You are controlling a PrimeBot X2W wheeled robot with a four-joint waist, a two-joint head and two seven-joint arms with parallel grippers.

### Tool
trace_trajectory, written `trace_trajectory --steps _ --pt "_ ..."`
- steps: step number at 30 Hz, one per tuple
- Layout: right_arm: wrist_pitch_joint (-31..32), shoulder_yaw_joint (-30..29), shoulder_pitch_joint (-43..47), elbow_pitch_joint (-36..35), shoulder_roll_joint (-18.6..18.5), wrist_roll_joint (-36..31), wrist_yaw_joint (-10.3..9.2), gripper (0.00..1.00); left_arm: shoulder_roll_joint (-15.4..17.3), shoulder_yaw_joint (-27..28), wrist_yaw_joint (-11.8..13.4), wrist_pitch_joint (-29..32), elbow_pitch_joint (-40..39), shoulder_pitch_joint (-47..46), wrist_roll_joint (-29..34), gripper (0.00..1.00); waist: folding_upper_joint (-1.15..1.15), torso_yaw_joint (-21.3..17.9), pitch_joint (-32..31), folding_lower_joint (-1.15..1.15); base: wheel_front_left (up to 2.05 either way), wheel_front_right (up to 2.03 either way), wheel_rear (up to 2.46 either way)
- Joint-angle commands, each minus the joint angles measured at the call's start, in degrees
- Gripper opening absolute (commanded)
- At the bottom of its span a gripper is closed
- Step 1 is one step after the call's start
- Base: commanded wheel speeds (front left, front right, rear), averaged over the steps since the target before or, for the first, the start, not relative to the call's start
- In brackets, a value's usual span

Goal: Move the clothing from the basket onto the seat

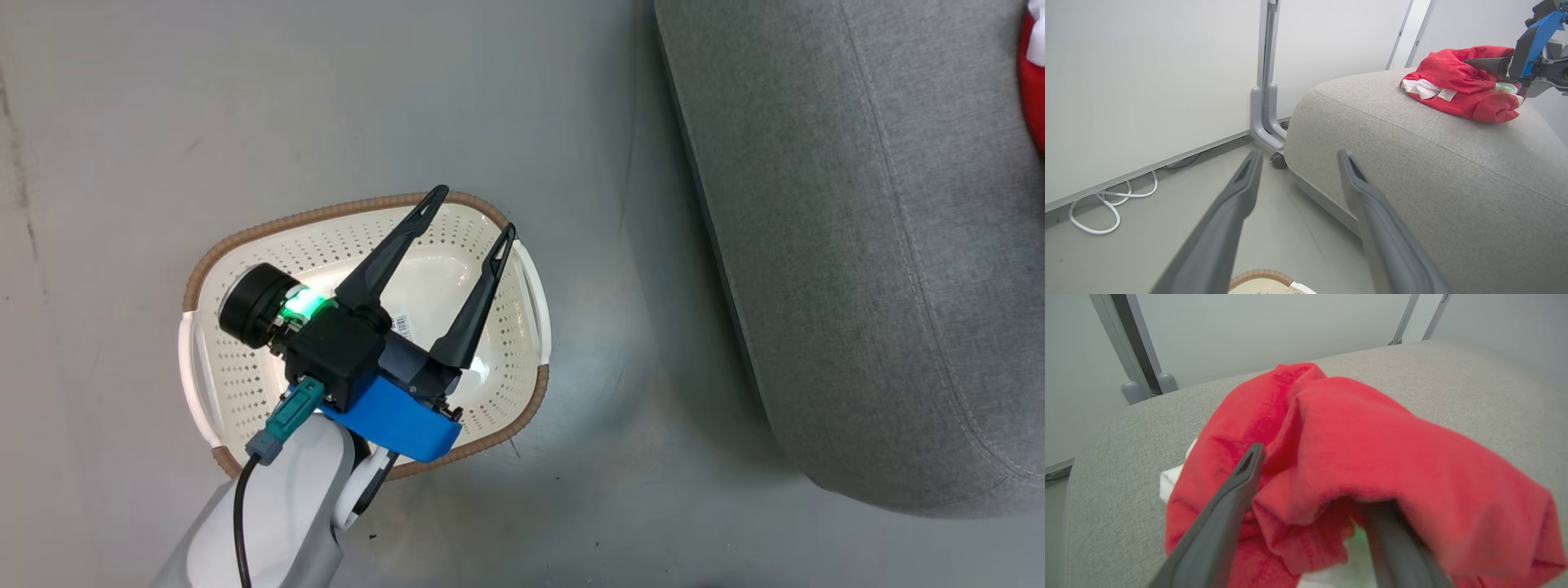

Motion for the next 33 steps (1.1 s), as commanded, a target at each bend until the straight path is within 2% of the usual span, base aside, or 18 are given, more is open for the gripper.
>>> trace_trajectory --steps 1,9,16,22,33 --pt "-0.3 0.1 0.0 0.2 -0.4 -0.2 0.01 1.0 0.0 0.3 0.0 -0.2 0.1 0.1 -0.2 1.0 0.0 -0.1 -0.4 -0.01 0.0 0.0 0.0" --pt "-1.3 2.8 3.6 1.2 0.8 -1.4 0.01 1.0 -1.3 1.3 0.0 -0.2 1.1 2.6 -1.1 1.0 0.0 -0.4 -5.3 -0.01 0.0 0.0 0.0" --pt "-1.9 5.8 9.5 -2.1 2.6 -1.8 0.01 1.0 -3.3 3.9 0.0 -0.2 2.7 7.0 -2.2 1.0 0.0 0.1 -12.2 -0.01 0.0 0.0 0.0" --pt "-1.9 9.7 15.9 -7.8 5.2 -0.5 0.01 1.0 -5.7 8.1 0.0 -0.2 4.7 11.7 -1.9 1.0 0.0 1.0 -18.3 -0.01 0.0 0.0 0.0" --pt "-1.5 16.2 31.0 -23.4 11.0 1.4 0.01 1.0 -9.0 16.0 0.0 -0.2 5.8 19.2 -2.0 1.0 0.0 4.4 -27.2 -0.01 0.0 0.0 0.0"
